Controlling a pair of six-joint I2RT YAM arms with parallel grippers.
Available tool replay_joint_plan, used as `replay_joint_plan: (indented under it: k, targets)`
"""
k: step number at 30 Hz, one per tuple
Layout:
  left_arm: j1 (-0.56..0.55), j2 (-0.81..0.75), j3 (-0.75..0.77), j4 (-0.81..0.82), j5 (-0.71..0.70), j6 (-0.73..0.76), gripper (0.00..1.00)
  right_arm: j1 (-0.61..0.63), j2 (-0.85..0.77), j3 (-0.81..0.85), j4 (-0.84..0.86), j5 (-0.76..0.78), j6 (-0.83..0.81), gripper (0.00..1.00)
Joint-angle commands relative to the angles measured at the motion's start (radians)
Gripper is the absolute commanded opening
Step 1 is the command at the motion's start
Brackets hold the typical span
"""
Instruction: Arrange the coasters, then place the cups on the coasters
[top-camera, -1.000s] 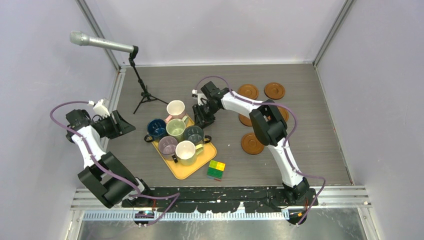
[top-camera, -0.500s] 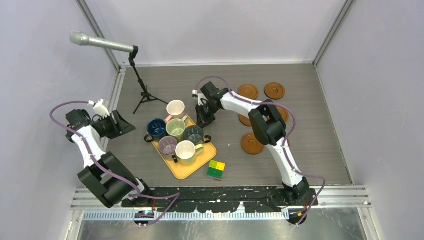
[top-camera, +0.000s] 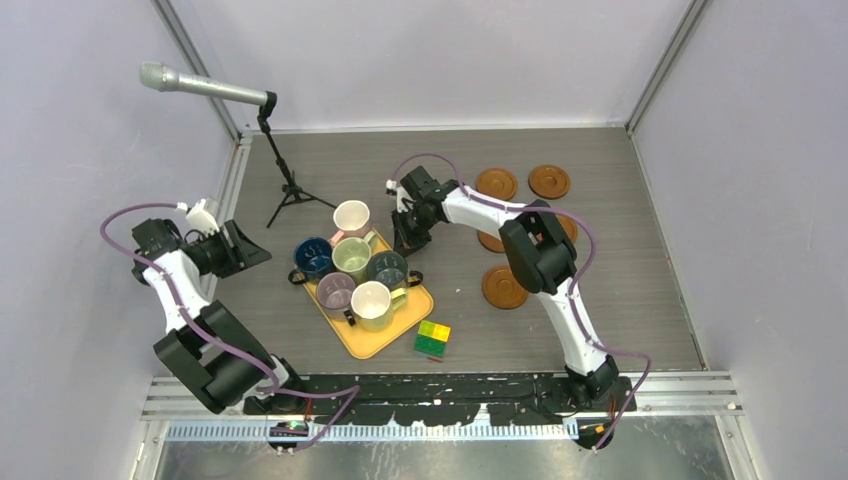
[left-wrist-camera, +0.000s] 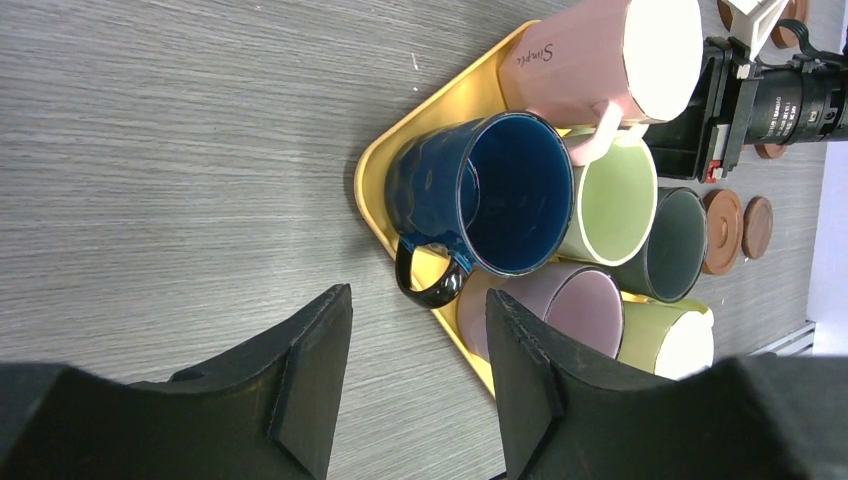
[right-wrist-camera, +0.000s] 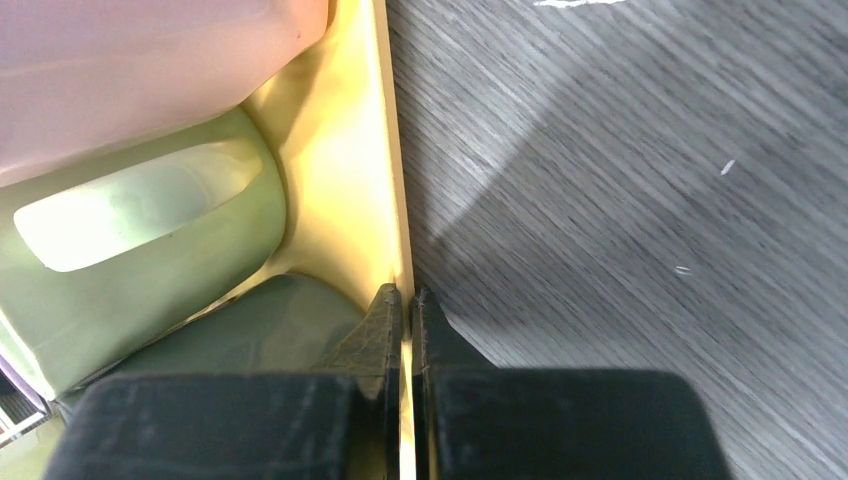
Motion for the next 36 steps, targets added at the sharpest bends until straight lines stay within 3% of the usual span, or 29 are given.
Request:
replay_joint_plan:
  k: [1,15,28,36]
  targets:
    - [0.004,0.011,0.008,0.042,0.027,-0.035,0.54,-0.083,-0.058,-0.041,0.004,0.206,0.038,0.0]
    - [0.005,0.014,0.006,0.061,0.039,-0.084,0.55,-0.169,-0.122,-0.151,0.039,0.315,0.083,0.0]
    - [0.004,0.005,0.002,0.073,0.042,-0.111,0.55,-0.216,-0.25,-0.386,0.166,0.342,0.314,0.0]
    - [0.004,-0.013,0.002,0.078,0.052,-0.133,0.56,-0.181,-0.36,-0.55,0.275,0.273,0.429,0.0]
